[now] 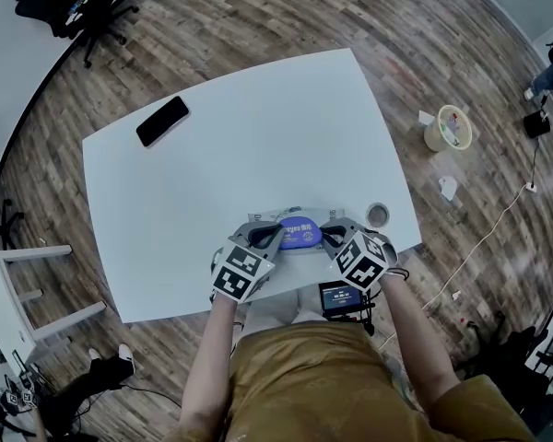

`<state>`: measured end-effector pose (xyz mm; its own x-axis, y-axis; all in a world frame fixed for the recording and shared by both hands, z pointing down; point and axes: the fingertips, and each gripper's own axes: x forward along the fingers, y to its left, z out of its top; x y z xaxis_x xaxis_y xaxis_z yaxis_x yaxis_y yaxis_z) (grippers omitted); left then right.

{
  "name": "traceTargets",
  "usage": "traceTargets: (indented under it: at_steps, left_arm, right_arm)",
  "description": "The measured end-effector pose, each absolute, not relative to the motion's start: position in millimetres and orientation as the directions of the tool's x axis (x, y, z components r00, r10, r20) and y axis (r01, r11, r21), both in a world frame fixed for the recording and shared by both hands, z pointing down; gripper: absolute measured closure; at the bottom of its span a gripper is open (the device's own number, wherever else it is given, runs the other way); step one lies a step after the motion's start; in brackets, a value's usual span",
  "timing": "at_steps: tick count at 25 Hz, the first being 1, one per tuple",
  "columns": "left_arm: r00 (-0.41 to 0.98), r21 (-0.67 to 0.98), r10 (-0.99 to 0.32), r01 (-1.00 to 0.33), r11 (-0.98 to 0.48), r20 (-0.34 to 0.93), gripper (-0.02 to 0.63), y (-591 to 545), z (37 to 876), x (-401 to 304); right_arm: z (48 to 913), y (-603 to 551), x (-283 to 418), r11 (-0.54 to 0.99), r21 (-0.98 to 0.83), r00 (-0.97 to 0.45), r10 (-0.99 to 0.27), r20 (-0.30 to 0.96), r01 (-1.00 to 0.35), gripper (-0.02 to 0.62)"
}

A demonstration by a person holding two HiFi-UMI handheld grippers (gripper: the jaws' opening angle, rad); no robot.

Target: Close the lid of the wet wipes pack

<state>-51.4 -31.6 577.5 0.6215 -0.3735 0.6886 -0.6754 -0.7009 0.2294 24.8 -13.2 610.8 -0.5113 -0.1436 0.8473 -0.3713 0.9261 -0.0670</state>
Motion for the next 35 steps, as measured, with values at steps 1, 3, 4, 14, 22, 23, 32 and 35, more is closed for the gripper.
traceTargets:
  at_steps: [1, 3, 4, 14, 22, 23, 32, 35]
  left_arm:
    - [0.621, 0.23, -0.373, -0.676, -0.701, 0.689, 0.6, -31.3, 577.4, -51.7]
    - [0.62, 0.23, -0.373, -0.677, -0.699, 0.69, 0.6, -30.2, 577.7, -52.1]
    - [0.62, 0.231, -0.373, -0.677, -0.698, 0.691, 0.6, -29.6, 578.1, -52.2]
    - [0.614, 0.242, -0.37, -0.687, -0.685, 0.697, 0.6, -22.3, 583.9, -53.5]
    - [0.595, 0.233, -0.379, -0.704, -0.671, 0.708, 0.6, -17.9, 591.3, -56.0]
    - [0.594, 0.233, -0.379, -0.706, -0.669, 0.709, 0.6, -17.8, 592.0, -56.2]
    - [0.591, 0.241, -0.378, -0.712, -0.66, 0.713, 0.6, -18.9, 596.8, -56.8]
    - [0.588, 0.24, -0.379, -0.715, -0.657, 0.714, 0.6, -19.3, 598.1, -56.9]
  right_arm:
    - [610.5, -12.1, 25.1, 0.924, -0.071, -0.512, -0.143, 0.847, -0.376, 0.584]
    - [609.8, -9.4, 25.9, 0.917, -0.086, -0.513, -0.138, 0.847, -0.39, 0.583]
    - [609.2, -8.1, 26.7, 0.913, -0.095, -0.514, -0.136, 0.847, -0.398, 0.584]
    - [595.3, -0.7, 38.9, 0.827, -0.208, -0.591, -0.175, 0.788, -0.523, 0.584]
    - [588.6, -6.5, 23.5, 0.791, -0.273, -0.659, -0.206, 0.724, -0.548, 0.584]
    - [588.8, -6.7, 21.1, 0.792, -0.276, -0.662, -0.205, 0.721, -0.545, 0.584]
    - [597.7, -6.8, 9.7, 0.803, -0.276, -0.653, -0.177, 0.736, -0.528, 0.584]
    - [599.3, -7.3, 9.9, 0.799, -0.282, -0.652, -0.172, 0.739, -0.531, 0.584]
